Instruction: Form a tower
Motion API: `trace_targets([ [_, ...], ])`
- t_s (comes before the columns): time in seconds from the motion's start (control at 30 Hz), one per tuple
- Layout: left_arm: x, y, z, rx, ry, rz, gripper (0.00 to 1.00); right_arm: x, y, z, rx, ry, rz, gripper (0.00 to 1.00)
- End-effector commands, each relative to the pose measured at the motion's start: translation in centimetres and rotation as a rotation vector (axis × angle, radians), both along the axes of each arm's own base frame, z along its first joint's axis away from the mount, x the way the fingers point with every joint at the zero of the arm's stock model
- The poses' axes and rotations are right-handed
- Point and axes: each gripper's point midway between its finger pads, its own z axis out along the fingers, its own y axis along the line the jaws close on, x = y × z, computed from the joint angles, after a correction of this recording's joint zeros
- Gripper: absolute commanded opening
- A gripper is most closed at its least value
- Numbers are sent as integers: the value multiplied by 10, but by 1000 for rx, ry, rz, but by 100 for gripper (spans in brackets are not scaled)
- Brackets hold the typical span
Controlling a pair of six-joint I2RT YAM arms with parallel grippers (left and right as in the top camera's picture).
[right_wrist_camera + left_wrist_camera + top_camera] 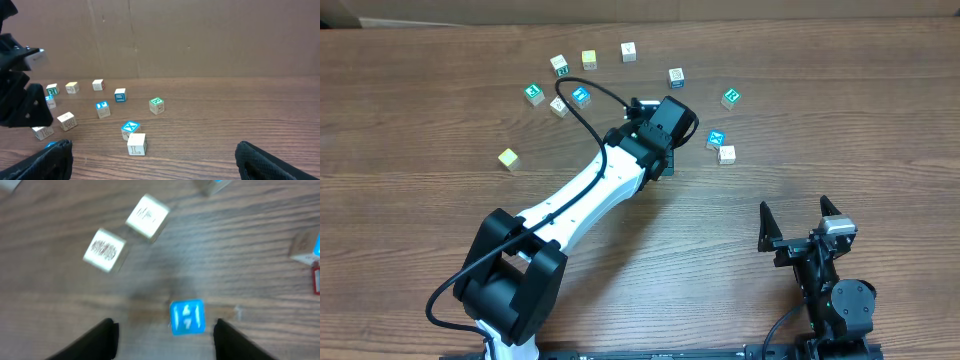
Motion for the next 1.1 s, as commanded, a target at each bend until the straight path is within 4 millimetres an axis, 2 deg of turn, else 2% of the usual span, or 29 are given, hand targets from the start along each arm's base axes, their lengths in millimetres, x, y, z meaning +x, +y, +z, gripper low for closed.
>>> trace_targets([
  [0.0, -7, 2, -12, 27, 27, -84, 62, 0, 1, -4, 2, 6, 4, 100],
  [0.13, -16, -13, -30, -78, 60, -63, 57, 0, 1, -4, 2, 6, 4, 100],
  [0.4, -16, -13, -50, -120, 62, 14, 54, 0, 1, -4, 2, 6, 4, 100],
  [0.57, -15, -15, -74, -128, 88, 59, 54, 0, 1, -4, 2, 6, 4, 100],
  [0.6, -14, -16, -82, -126, 90, 60, 51, 0, 1, -4, 2, 6, 4, 100],
  [0.7, -12, -16, -82, -127, 88, 61, 44, 0, 1, -4, 2, 6, 4, 100],
  [1.07, 2, -19, -71, -124, 20, 48, 48, 0, 1, -4, 2, 6, 4, 100],
])
